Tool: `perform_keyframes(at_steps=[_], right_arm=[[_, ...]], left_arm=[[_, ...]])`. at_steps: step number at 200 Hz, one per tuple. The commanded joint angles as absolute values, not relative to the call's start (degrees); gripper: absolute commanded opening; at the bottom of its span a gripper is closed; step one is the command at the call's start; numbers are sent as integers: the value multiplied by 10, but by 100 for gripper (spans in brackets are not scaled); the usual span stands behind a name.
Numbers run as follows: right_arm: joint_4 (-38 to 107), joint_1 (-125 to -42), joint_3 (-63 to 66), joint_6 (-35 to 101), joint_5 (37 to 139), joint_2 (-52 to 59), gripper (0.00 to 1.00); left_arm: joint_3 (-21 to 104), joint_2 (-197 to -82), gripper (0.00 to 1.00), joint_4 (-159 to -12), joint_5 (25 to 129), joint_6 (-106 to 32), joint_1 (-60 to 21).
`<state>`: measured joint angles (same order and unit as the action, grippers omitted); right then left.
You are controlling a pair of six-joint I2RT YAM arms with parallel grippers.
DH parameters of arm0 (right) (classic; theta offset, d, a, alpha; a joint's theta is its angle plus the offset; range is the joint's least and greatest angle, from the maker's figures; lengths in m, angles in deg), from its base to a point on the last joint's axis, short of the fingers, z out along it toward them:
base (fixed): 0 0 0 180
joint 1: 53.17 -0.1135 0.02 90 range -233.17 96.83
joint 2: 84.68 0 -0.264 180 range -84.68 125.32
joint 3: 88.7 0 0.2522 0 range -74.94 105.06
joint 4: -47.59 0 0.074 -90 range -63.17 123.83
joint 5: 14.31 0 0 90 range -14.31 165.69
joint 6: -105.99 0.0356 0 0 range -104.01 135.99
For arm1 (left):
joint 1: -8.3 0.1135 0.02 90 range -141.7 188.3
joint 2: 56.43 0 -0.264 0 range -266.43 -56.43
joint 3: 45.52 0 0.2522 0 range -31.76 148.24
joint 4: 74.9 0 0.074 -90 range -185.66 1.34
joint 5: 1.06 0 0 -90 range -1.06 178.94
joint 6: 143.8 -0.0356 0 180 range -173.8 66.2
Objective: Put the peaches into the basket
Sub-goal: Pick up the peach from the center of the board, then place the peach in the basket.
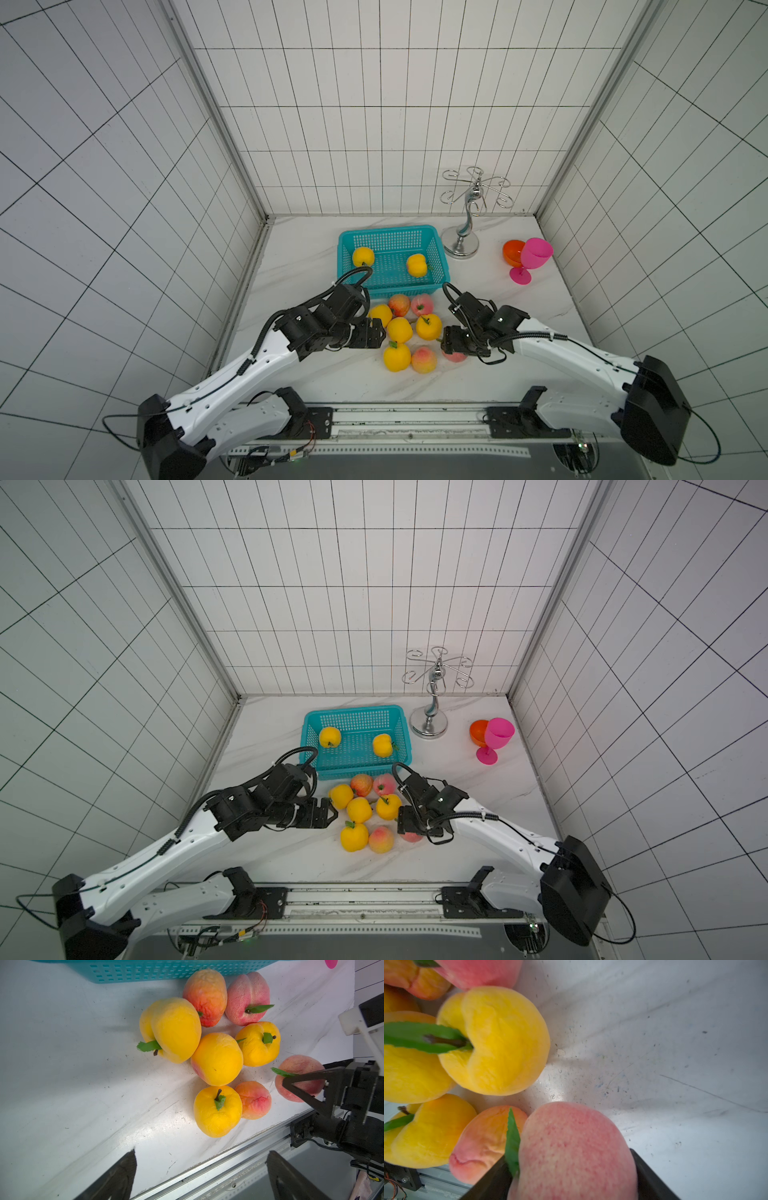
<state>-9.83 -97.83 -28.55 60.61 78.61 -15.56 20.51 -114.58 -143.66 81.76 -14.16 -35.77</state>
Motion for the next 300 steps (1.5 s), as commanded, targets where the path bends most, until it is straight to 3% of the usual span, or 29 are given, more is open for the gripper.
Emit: perform_keyframes(at_steps=[1,133,300], right_arm=[[-173,-981,-214,566,747,-147,70],[-265,-979,161,433,723,22,70],[-246,-897,475,347,848,335,70]], left_arm=[[213,-1138,96,-1418,837,-137,-355],[223,-1123,96,-1405,853,-131,-328],[302,-1187,97,-1377,849,-230,-252]])
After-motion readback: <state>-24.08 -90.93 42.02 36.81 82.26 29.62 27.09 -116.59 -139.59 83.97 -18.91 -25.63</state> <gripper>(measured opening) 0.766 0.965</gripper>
